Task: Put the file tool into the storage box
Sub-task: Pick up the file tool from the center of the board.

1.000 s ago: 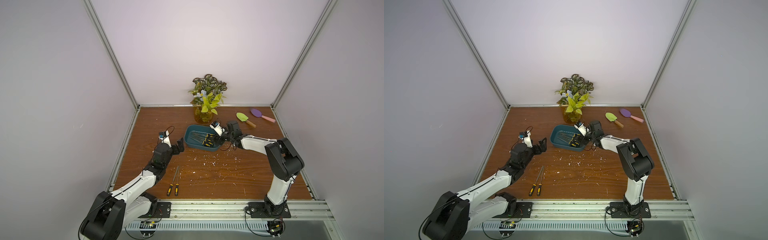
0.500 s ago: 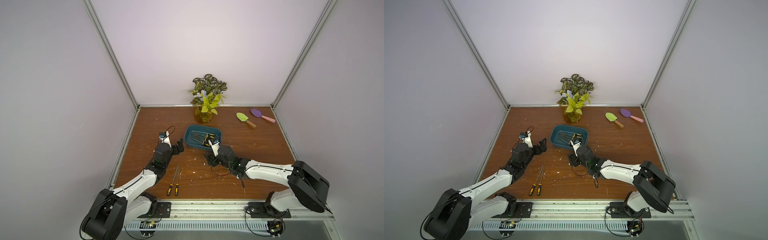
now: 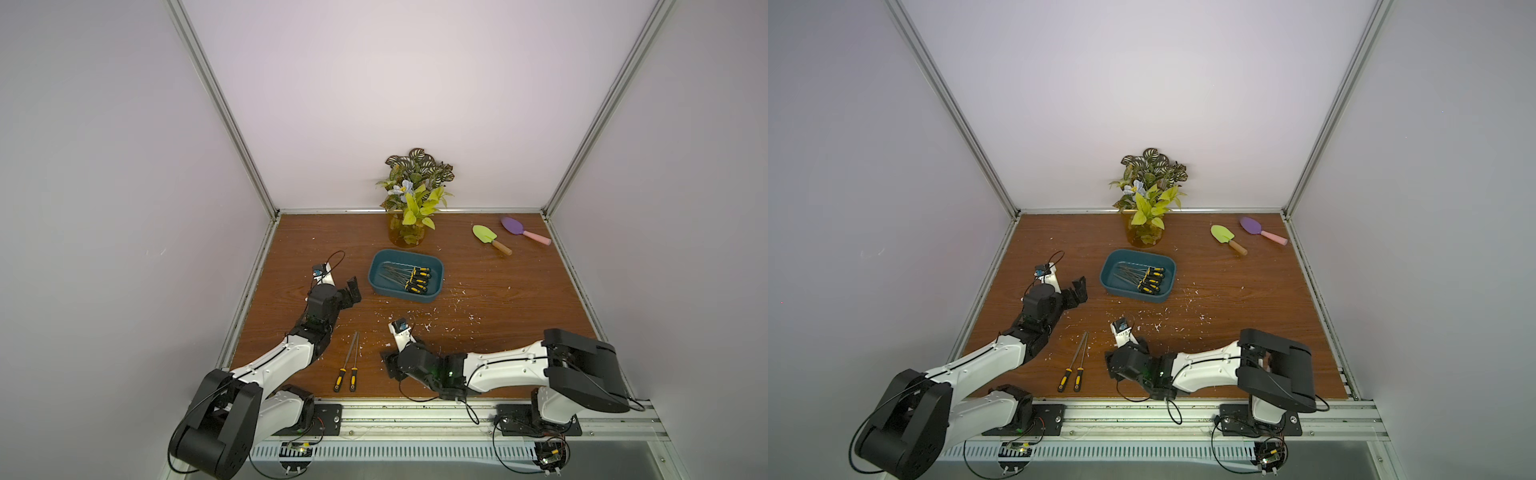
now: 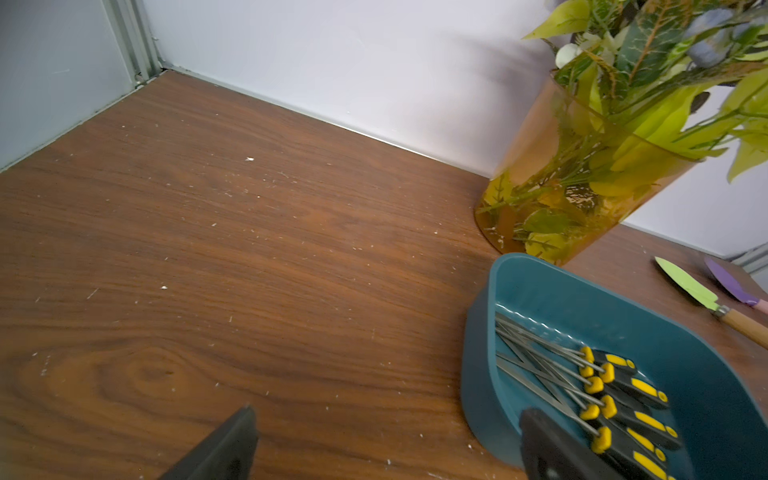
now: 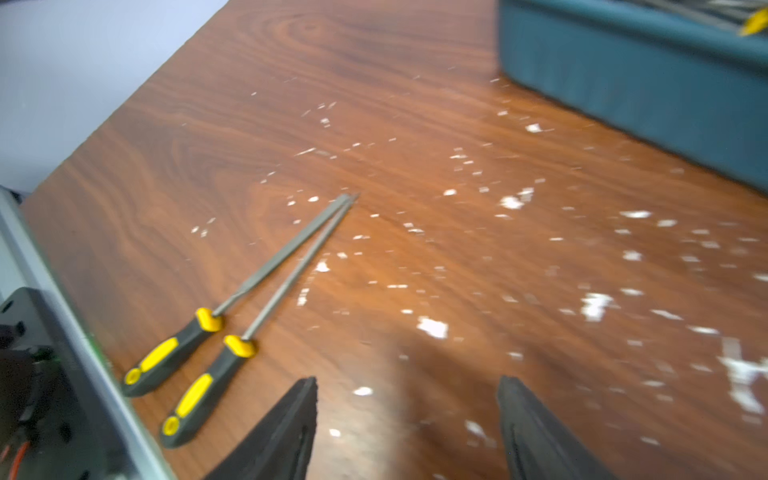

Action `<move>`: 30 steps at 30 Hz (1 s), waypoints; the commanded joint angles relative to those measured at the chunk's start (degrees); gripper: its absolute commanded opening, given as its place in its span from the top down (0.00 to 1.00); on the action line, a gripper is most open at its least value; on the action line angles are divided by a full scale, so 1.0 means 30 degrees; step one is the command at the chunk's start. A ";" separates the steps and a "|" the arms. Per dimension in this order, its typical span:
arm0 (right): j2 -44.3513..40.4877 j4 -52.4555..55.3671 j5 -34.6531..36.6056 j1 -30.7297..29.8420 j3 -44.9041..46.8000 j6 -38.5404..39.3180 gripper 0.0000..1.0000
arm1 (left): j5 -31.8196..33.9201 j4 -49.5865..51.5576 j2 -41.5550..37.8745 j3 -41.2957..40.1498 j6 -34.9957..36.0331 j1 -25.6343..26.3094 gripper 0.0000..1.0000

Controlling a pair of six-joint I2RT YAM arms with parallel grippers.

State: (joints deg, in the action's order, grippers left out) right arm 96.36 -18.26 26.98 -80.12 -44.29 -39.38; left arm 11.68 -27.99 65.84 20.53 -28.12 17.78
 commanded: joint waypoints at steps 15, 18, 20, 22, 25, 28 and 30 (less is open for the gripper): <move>0.5013 0.1341 0.0306 -0.1851 -0.5786 -0.0421 0.30 | -0.0358 0.0258 -0.0147 0.0421 -0.0141 -0.0302 0.00; 0.5645 0.1812 0.0116 -0.1875 -0.6454 -0.0198 0.31 | -0.0552 0.0218 -0.0126 0.0421 -0.0148 -0.0302 0.00; 0.5941 0.2108 0.0146 -0.1920 -0.6720 -0.0254 0.31 | -0.0619 0.0253 -0.0117 0.0482 -0.0146 -0.0301 0.00; 0.6129 0.2561 0.0384 -0.1973 -0.6910 -0.0351 0.32 | -0.0688 0.0262 -0.0093 0.0496 -0.0148 -0.0302 0.00; 0.6174 0.3847 0.0899 -0.1991 -0.7147 -0.0445 0.32 | -0.0865 0.0203 -0.0095 0.0480 -0.0181 -0.0287 0.00; 0.5972 0.5413 0.1948 -0.1976 -0.7128 -0.0824 0.33 | -0.1023 0.0174 -0.0094 0.0479 -0.0221 -0.0298 0.00; 0.5734 0.6128 0.2461 -0.2028 -0.7013 -0.1003 0.34 | -0.1109 0.0188 -0.0123 0.0480 -0.0208 -0.0301 0.00</move>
State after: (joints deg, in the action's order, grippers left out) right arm 114.85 -7.60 30.24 -85.82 -64.93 -40.69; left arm 9.26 -28.01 65.87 20.53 -28.53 17.50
